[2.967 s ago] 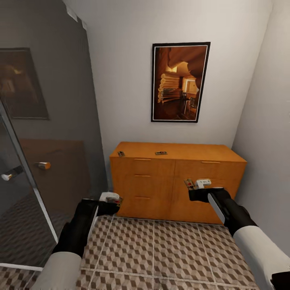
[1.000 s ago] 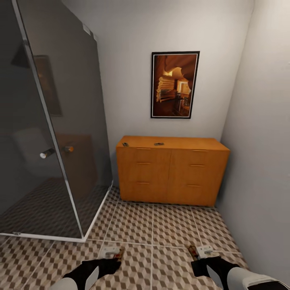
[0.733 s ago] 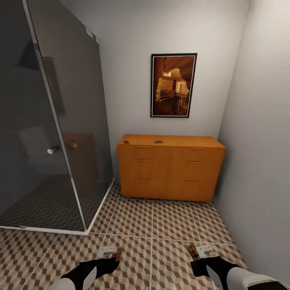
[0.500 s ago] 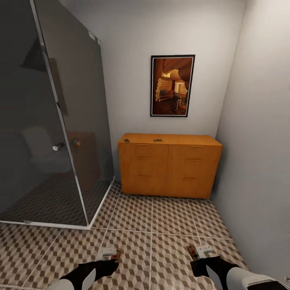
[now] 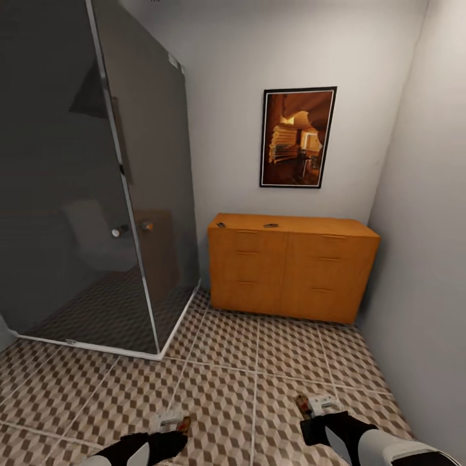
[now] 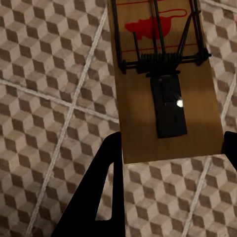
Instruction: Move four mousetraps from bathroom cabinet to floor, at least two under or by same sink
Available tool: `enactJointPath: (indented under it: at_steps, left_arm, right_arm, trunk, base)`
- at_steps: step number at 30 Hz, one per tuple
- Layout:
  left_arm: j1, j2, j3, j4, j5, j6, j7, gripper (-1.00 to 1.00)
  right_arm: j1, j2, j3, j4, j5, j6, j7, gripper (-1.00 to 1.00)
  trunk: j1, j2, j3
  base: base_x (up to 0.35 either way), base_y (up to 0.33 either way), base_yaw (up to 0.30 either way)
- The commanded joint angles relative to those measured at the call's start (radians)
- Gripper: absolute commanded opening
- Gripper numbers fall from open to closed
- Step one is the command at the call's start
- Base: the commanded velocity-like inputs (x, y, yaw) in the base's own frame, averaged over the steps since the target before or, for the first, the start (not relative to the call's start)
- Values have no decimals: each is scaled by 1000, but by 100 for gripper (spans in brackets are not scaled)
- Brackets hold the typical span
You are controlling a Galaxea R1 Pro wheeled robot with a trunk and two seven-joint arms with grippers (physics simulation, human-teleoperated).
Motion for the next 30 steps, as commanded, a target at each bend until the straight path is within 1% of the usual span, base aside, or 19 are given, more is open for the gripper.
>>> enactJointPath:
  at_steps: [1, 2, 4, 5, 8, 12, 13, 21, 27, 30]
  left_arm:
    - [1, 11, 9, 0, 22, 5, -2, -100]
    - [2, 21, 8, 1, 56, 1, -3, -100]
    - [3, 29, 8, 1, 85, -8, -3, -100]
    - [4, 35, 8, 2, 107, -22, -3, -100]
    - [6, 43, 7, 6, 130, -43, -3, -100]
    - [7, 52, 7, 8, 141, -54, -3, -100]
    - [7, 60, 7, 8, 143, -59, -4, -100]
    - [8, 81, 2, 9, 142, -72, -4, -100]
    - [8, 79, 0, 9, 141, -72, -4, -100]
    - [9, 78, 0, 9, 141, -72, -4, -100]
  right_arm:
    - [-1, 3, 7, 1, -2, 2, 4, -100]
    - [-1, 6, 7, 2, -2, 2, 4, -100]
    - [-1, 7, 7, 2, -2, 3, 4, -100]
    - [-1, 8, 7, 2, -2, 3, 4, -100]
    - [-1, 9, 7, 2, -2, 3, 4, -100]
    - [-1, 8, 7, 3, -2, 3, 5, -100]
    - [-1, 8, 7, 3, -2, 3, 5, -100]
    - [-1, 8, 7, 2, -2, 4, 3, -100]
    - [-1, 8, 7, 2, -2, 4, -3, -100]
    - [-1, 8, 7, 1, -2, 4, -19, -100]
  trunk:
    - [0, -1, -1]
    - [0, -1, -1]
    - [0, -1, -1]
    - [0, -1, -1]
    - [0, -1, -1]
    - [0, -1, -1]
    - [0, -1, -1]
    - [0, -1, -1]
    - [0, -1, -1]
    - [0, -1, -1]
  base:
    - [-1, 0, 275]
    - [0, 0, 276]
    - [0, 0, 276]
    - [0, 0, 277]
    - [0, 0, 277]
    - [0, 0, 277]
    - [0, 0, 277]
    - [0, 0, 277]
    - [0, 0, 277]
    - [0, 0, 277]
